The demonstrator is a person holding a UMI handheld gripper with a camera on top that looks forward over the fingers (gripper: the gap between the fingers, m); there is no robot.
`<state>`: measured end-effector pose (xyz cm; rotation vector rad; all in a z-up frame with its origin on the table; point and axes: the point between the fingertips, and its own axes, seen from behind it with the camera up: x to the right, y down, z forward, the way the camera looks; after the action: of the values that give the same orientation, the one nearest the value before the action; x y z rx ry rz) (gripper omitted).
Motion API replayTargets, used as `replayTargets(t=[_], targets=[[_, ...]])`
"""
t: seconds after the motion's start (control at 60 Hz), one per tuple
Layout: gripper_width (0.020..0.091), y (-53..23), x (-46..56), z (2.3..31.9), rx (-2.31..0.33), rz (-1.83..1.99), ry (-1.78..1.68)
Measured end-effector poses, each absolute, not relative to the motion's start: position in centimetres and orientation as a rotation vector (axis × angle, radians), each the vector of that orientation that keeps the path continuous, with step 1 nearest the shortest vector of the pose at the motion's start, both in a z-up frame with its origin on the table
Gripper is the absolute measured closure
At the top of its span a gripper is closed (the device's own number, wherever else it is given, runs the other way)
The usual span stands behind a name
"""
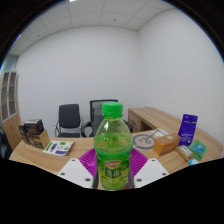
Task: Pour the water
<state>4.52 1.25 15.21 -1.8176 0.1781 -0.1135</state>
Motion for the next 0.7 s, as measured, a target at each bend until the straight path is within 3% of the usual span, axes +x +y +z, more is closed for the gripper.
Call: replayTargets(t=[0.283, 0.567, 0.633, 0.7], targets=[[0.067, 1.0, 4.9, 7.8, -1.885, -0.089, 0.161], [0.0586, 0.6, 4.9, 8.4, -1.823, -0.075, 0.17], [0.0511, 0.3, 5.2, 7.1, -1.88, -0.08, 0.191], [0.0352, -0.7, 5.6, 5.5, -1.965, -0.116, 0.203]])
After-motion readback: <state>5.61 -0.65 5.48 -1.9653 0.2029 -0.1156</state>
